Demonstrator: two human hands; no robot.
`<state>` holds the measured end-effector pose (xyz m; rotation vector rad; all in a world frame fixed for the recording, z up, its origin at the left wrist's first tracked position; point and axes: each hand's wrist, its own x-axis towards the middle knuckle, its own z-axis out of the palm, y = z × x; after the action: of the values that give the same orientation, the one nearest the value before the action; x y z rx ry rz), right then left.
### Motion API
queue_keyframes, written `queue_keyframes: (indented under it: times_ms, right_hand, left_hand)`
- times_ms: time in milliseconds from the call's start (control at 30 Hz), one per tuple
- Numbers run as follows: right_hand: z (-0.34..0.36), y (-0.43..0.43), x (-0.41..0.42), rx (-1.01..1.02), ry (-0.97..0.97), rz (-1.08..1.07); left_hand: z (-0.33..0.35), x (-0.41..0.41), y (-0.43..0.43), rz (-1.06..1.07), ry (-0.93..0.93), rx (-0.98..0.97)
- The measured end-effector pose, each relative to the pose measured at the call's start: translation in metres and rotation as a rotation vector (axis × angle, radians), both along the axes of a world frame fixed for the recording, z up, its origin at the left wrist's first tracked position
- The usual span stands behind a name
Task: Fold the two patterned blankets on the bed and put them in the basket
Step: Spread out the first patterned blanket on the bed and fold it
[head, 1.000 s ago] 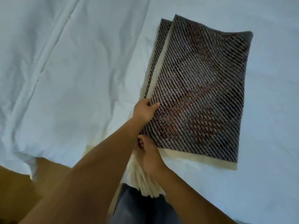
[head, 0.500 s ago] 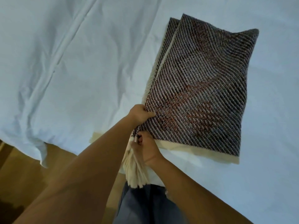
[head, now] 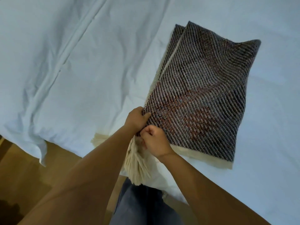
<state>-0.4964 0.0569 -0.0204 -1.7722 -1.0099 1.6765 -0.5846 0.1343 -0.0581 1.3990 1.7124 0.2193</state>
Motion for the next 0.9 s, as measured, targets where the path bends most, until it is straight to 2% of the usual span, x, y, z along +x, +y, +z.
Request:
queue_keyframes:
  times_ms: [133, 367, 533, 800, 900]
  right_hand:
    - [0.01, 0.036, 0.016, -0.009, -0.015, -0.145]
    - [-0.002, 0.137, 0.055, 0.048, -0.235, -0.276]
    - [-0.011, 0.224, 0.08, 0.089, -0.449, -0.259]
    - [-0.02, 0.32, 0.109, 0.13, -0.652, -0.341]
    - [-0.024, 0.356, 0.118, 0.075, -0.724, -0.388]
  left_hand:
    - [0.012, 0.016, 0.036, -0.029, 0.005, 0.022]
    - [0.022, 0.061, 0.127, -0.143, -0.086, 0.022]
    - [0.012, 0.085, 0.186, -0.11, -0.108, 0.016]
    - [-0.002, 0.112, 0.249, -0.188, -0.18, 0.012]
    - [-0.005, 0.119, 0.252, -0.185, -0.3, 0.088]
